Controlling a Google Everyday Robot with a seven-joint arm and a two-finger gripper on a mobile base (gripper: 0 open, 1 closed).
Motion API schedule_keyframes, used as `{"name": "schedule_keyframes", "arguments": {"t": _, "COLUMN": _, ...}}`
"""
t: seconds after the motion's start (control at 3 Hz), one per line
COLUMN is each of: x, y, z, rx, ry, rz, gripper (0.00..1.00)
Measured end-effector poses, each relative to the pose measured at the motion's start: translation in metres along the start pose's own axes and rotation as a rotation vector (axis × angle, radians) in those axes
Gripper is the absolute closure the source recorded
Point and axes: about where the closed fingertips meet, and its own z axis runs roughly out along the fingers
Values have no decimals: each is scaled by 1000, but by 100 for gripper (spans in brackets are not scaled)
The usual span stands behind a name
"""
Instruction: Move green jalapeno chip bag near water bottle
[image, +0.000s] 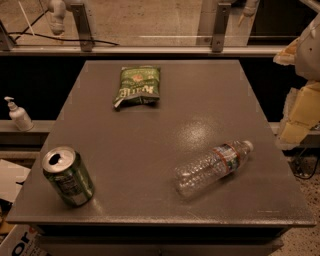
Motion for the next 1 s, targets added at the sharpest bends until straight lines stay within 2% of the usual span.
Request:
{"name": "schedule_keyframes", "arguments": {"t": 0.67, "x": -3, "y": -3, "z": 2, "rx": 10, "ry": -16, "rz": -17, "gripper": 0}}
{"name": "schedule_keyframes", "arguments": {"t": 1.0, "x": -13, "y": -20, "z": 37, "rx": -25, "ry": -45, "rz": -3, "gripper": 0}}
